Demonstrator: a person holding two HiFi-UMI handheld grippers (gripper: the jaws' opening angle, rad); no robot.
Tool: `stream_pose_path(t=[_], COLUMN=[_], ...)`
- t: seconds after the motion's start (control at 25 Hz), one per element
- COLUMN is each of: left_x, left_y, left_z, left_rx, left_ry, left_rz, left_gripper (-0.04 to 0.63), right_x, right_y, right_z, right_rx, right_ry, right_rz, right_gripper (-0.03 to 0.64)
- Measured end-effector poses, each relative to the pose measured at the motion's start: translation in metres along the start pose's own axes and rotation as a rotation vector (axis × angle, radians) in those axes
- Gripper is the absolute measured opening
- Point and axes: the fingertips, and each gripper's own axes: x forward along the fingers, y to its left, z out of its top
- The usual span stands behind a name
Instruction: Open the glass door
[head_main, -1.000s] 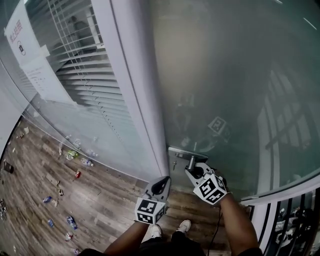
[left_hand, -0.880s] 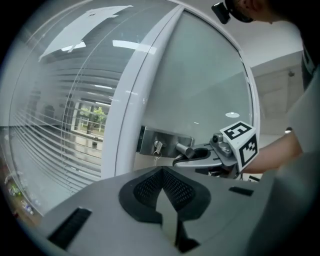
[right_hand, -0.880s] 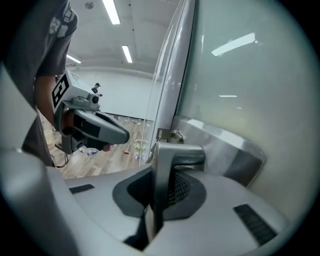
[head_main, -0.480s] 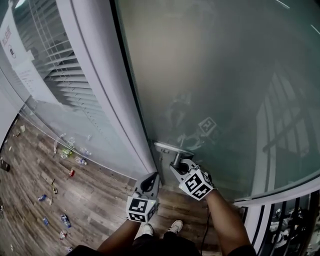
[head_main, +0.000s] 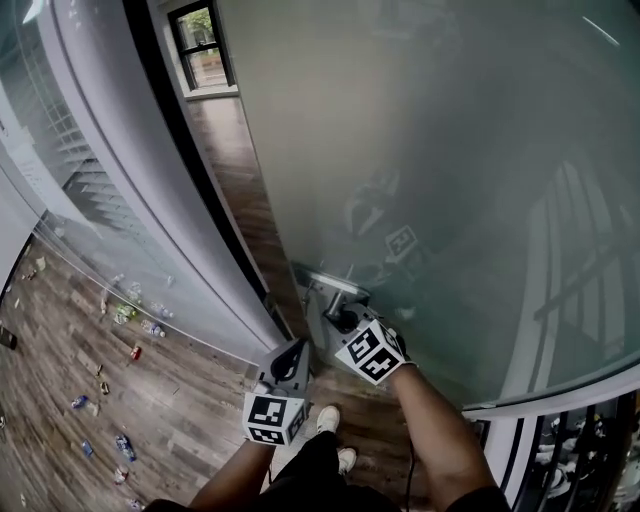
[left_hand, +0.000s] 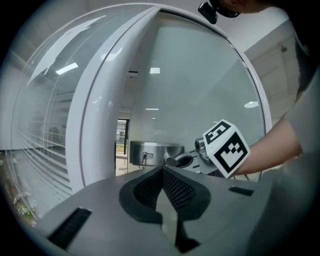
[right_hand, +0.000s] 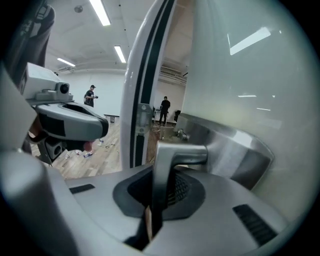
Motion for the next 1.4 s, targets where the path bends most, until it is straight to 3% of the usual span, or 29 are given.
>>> stream_pose_path(t=[0.2,0.44,0.68,0.84,1.04,1.4], left_x=[0.029,0.105,0.161,0.195,0.238,0.328], left_y=[0.003,0.012,0.018,0.002,-0.001,-0.010], left_z=[-0.005,0.032,0.048,0.060,0.093,0.089], left_rx=[-0.003,-0.040,-0.025,-0.038,-0.007,-0.015], left_ry=[0.000,-0.031,-0.014,-0.001,-0.046,0.002], left_rz=[-0.017,-0.034,-0.043,-0.082,-0.131,-0.166], left_gripper=[0.003,0.003,0.003,0.003,0.003,0.003], right_x=[0.020,0.026,0.033,0.025,0.033,0.028], right_y=[-0.032,-0.120,-0.186,-0.229,-0.295,-0.416], right_z=[-0.008,0.001,-0.012,-0.028,-0.041,-0.077], right_rx=[0.034,0.089,0.144,0.169,0.200,0.286], right_ry=[0.023,0.056,0.076,0.091,0.090,0.109], right_rz=[-0.019,-0.086,-0.127,-0.171,-0.212,-0.314], right_gripper=[0.017,0.015,0.015,0.015,0.015,0.014])
